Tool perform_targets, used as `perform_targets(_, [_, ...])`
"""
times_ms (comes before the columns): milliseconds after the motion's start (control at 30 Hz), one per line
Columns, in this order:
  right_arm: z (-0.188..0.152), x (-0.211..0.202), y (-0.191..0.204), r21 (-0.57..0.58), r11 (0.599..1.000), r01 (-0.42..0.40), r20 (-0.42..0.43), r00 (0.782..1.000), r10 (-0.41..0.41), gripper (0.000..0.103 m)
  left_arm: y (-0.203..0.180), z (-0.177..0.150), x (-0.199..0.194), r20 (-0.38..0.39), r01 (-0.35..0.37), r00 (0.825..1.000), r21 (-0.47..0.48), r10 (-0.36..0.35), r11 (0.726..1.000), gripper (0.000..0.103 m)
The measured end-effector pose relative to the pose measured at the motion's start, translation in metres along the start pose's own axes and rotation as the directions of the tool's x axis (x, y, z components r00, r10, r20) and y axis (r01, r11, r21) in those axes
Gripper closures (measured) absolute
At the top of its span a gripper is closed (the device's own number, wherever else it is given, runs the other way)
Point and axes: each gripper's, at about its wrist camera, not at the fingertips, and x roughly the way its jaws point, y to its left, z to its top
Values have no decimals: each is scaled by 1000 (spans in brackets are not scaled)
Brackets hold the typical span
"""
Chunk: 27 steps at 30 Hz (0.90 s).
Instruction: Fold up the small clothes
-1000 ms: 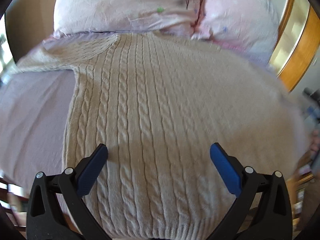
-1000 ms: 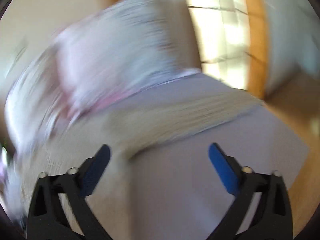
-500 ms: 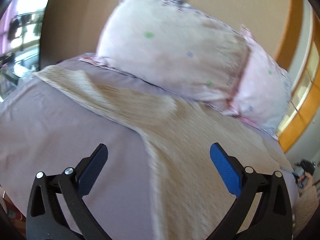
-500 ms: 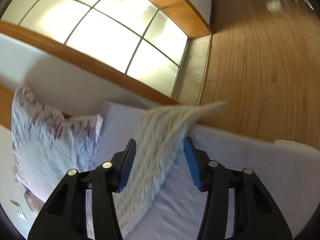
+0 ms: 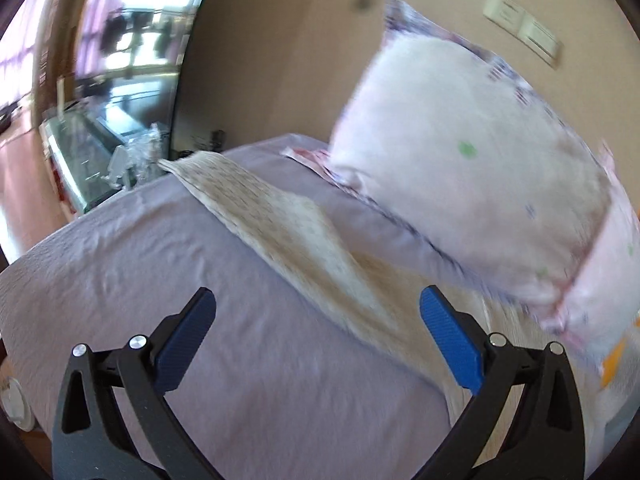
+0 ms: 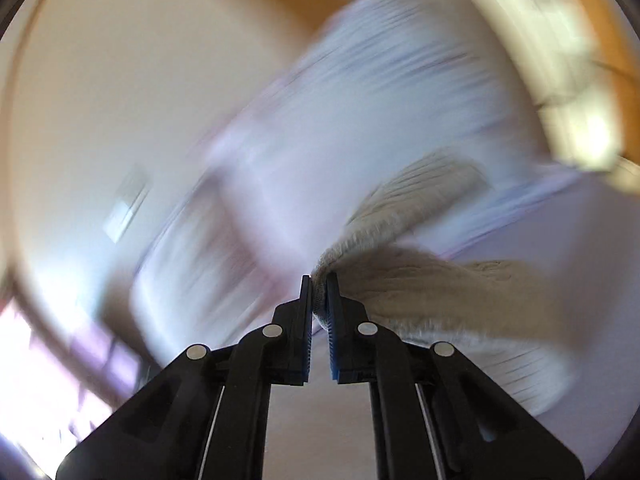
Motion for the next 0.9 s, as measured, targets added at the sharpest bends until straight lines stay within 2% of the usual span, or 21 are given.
perform_targets(33, [-15, 23, 20, -37, 998, -49, -97, 994, 45, 90, 6, 6, 6, 1, -6, 1000, -42, 6, 999, 2])
perform_targets(67, [-37, 50, 43, -68, 993, -102, -219, 972, 85, 81, 11, 11, 11, -6, -3, 1000, -73, 2, 997, 3])
perform_targets(100, [-49, 61, 55, -82, 988, -130, -275, 956, 103, 76, 16, 15, 17, -15, 3, 1000, -104, -5, 995, 7])
perform_targets(133, [-58, 64, 62, -94, 985, -148, -288, 951, 115, 76, 24, 21, 25, -27, 18, 999, -149, -22, 989, 10])
perform_targets(167, [-62, 58, 66, -110, 983, -149, -267, 957, 115, 73, 27, 23, 29, -38, 24, 999, -169, -31, 985, 16])
perform_targets(200, [-60, 52, 65, -119, 984, -135, -239, 965, 104, 58, 32, 26, 34, -45, 37, 998, -192, -46, 981, 20])
perform_targets(233, [-58, 43, 62, -122, 986, -116, -204, 975, 89, 49, 39, 30, 41, -55, 50, 996, -225, -64, 973, 21])
perform_targets(267, [-53, 35, 54, -119, 989, -93, -169, 983, 72, 33, 42, 33, 47, -61, 54, 996, -246, -71, 968, 25])
perform_targets(300, [-47, 19, 46, -113, 992, -62, -131, 990, 47, 29, 47, 37, 53, -69, 52, 995, -269, -73, 962, 28])
perform_targets(400, [-37, -12, 19, -90, 995, 33, -76, 996, -39, 29, 67, 45, 75, -97, 26, 993, -367, -65, 930, 34])
perform_targets(500, [-33, -33, -6, -56, 991, 122, -34, 992, -124, 25, 92, 49, 94, -121, 10, 990, -486, -79, 874, 45])
perform_targets(533, [-33, -37, -14, -43, 988, 145, -23, 989, -146, 24, 100, 49, 98, -105, 23, 990, -520, -90, 854, 47])
perform_targets(567, [-34, -43, -22, -29, 986, 164, -14, 986, -164, 23, 105, 52, 102, -101, 20, 991, -537, -88, 843, 53])
perform_targets(633, [-40, -54, -36, 6, 981, 195, -1, 981, -195, 22, 111, 57, 109, -94, 24, 991, -550, -90, 835, 59])
perform_targets(667, [-43, -56, -39, 16, 980, 200, 0, 980, -200, 22, 114, 58, 112, -91, 28, 991, -562, -96, 826, 66])
perform_targets(700, [-46, -58, -45, 31, 978, 208, -3, 978, -208, 22, 117, 60, 116, -93, 28, 991, -578, -100, 816, 77])
perform_targets(767, [-50, -59, -51, 48, 976, 213, -10, 977, -212, 22, 121, 60, 124, -103, 34, 987, -624, -125, 781, 96])
perform_targets(800, [-52, -60, -56, 57, 975, 217, -15, 976, -216, 22, 117, 62, 124, -93, 46, 987, -624, -132, 780, 96])
perform_targets(833, [-54, -61, -57, 58, 974, 218, -16, 976, -218, 22, 101, 68, 118, -71, 71, 988, -576, -136, 814, 97])
perform_targets(867, [-54, -62, -60, 62, 973, 221, -15, 975, -220, 22, 75, 76, 111, -57, 112, 985, -497, -161, 860, 97])
perform_targets(900, [-54, -64, -62, 68, 973, 223, -12, 975, -222, 22, 54, 81, 106, -51, 148, 981, -441, -189, 885, 97])
